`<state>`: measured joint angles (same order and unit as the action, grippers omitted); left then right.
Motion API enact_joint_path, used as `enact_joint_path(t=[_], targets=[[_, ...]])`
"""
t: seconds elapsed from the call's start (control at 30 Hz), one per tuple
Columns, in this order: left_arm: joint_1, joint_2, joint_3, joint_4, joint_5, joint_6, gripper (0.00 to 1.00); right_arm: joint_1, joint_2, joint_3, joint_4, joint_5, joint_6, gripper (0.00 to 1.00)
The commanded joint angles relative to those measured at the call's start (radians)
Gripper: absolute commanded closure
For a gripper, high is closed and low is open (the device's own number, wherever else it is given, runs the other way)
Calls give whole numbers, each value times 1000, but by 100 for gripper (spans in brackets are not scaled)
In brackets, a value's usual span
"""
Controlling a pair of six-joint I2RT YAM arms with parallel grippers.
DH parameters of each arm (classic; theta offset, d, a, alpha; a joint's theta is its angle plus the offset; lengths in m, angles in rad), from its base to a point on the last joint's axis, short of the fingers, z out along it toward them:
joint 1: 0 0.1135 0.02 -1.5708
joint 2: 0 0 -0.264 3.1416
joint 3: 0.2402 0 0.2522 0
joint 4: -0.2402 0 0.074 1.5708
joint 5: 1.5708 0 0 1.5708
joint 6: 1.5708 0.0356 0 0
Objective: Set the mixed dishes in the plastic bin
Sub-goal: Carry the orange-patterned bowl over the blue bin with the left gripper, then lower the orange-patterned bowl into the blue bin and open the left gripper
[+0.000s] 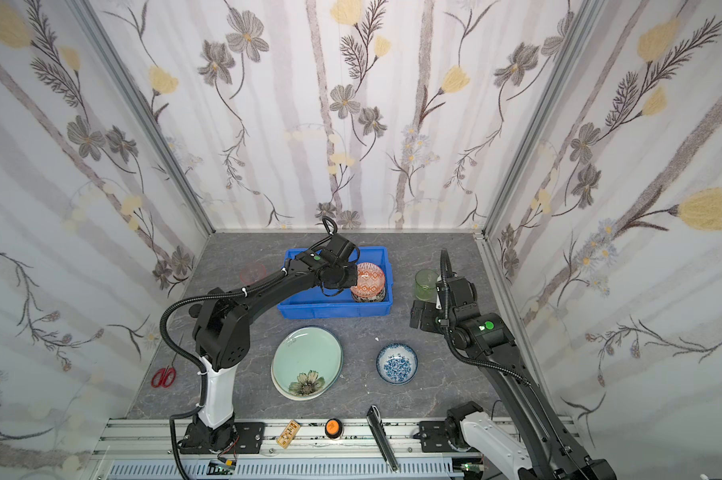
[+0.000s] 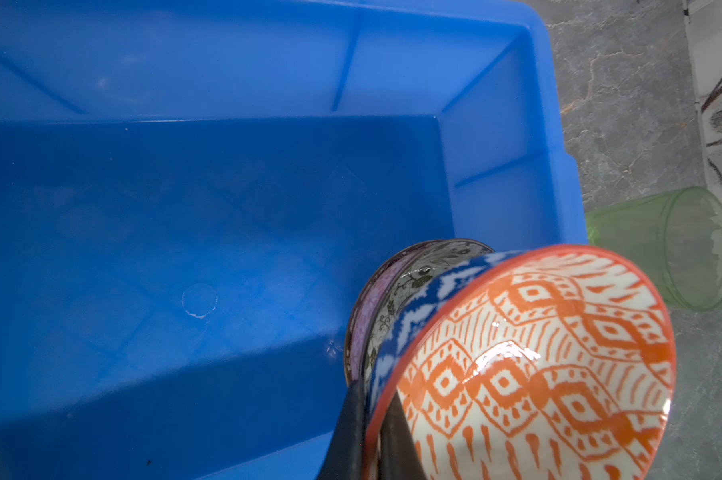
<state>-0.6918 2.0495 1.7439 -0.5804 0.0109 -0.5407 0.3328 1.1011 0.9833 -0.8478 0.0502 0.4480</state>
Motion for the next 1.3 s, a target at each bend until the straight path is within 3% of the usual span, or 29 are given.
enact_joint_path(t=[0.0, 1.07, 1.27], targets=[[2, 14, 14, 6, -25, 8, 100, -10, 12, 5, 37, -22, -30, 0], [1, 77, 59, -10, -8, 15, 100, -52, 0, -36, 53, -55, -51, 0], [1, 82, 60, -9, -3, 15, 95, -54, -10, -44, 51, -56, -48, 0]])
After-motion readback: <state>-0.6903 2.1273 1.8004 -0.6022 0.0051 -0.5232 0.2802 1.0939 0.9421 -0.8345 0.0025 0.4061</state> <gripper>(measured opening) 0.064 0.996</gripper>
